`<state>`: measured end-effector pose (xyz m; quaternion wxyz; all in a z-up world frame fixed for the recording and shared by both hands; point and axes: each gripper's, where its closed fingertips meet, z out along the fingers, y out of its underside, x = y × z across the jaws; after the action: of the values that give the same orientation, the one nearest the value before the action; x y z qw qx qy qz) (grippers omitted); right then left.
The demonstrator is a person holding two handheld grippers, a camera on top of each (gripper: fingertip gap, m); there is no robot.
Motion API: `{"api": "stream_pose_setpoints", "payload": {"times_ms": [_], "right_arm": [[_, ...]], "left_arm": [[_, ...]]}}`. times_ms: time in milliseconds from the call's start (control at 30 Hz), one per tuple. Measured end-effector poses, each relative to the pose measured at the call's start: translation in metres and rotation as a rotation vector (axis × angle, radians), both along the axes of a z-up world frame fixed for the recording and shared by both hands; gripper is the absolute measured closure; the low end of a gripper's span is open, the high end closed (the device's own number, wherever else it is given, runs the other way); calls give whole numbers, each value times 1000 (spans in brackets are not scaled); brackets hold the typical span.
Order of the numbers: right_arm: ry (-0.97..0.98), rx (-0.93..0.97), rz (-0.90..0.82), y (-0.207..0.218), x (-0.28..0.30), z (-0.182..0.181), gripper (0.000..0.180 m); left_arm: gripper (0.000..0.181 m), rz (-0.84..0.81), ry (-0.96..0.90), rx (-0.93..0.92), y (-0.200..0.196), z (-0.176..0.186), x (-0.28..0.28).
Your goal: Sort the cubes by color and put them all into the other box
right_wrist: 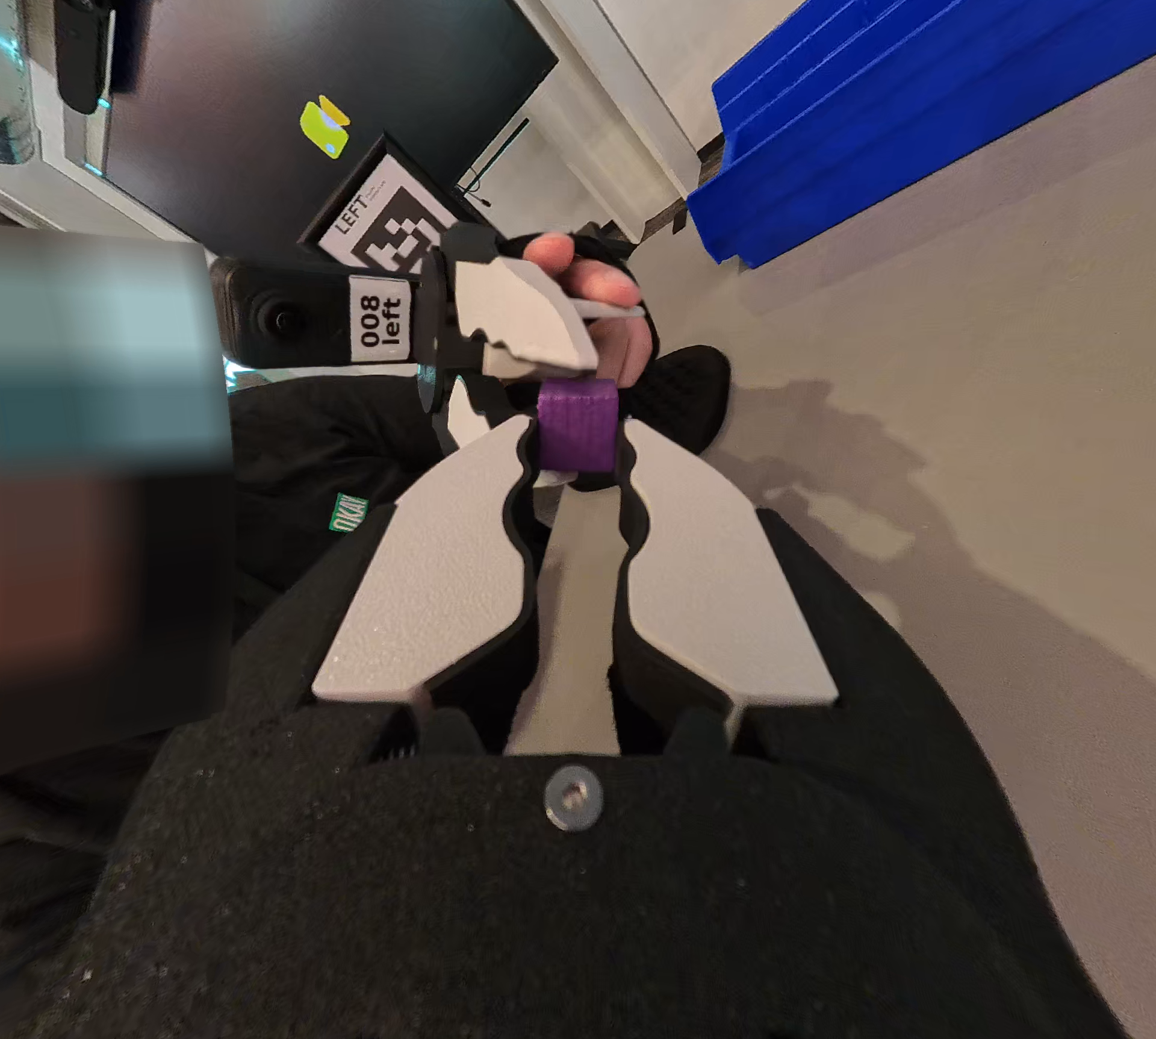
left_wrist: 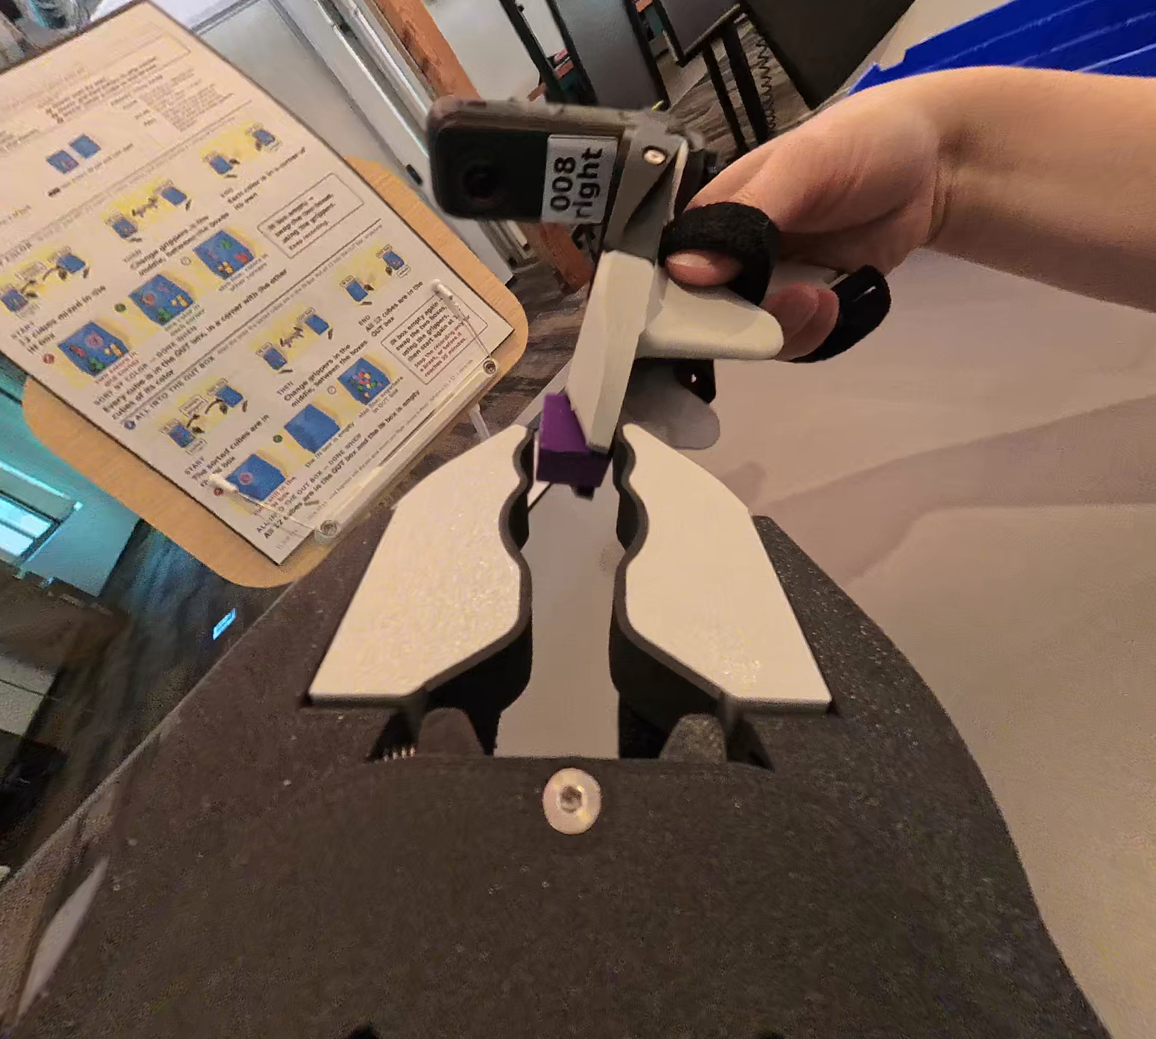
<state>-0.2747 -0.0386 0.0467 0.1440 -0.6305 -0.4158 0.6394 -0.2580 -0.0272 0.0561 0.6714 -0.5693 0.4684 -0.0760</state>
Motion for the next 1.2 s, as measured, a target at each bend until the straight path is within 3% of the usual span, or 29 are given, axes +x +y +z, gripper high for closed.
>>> {"api": "stream_pose_setpoints", "payload": {"times_ms": [67, 233, 333, 400, 500, 633, 800, 867, 1033, 1200], "right_arm": [[-9, 14, -36, 8, 10, 1, 158], [-112, 214, -302, 39, 84, 22, 158], [-455, 499, -680, 61, 190, 20, 158], [-719, 642, -902, 52, 278, 14, 157], [-899, 526, -1131, 5, 382, -12, 157], [-831, 243, -1387, -30, 466, -53, 157], [-849, 89, -1443, -26, 499, -93, 153], [-819, 96, -1523, -16, 508, -89, 133], [-691, 218, -1662, -12, 516, -50, 133], [-612, 276, -1689, -21, 511, -29, 133]], "left_arm": [[142, 5, 10, -37, 3, -9, -3], [136, -17, -55, -229, 14, -51, -8], [134, -55, -95, -351, 18, -79, -4], [132, -60, -107, -385, 21, -89, -1], [128, -93, -139, -442, 18, -96, 3], [125, -129, -119, -476, 9, -106, 5], [127, -147, -98, -477, 6, -109, 11], [127, -139, -83, -479, 6, -114, 10], [128, -127, -63, -473, 8, -117, 9], [128, -78, -46, -405, 15, -107, -1]]}}
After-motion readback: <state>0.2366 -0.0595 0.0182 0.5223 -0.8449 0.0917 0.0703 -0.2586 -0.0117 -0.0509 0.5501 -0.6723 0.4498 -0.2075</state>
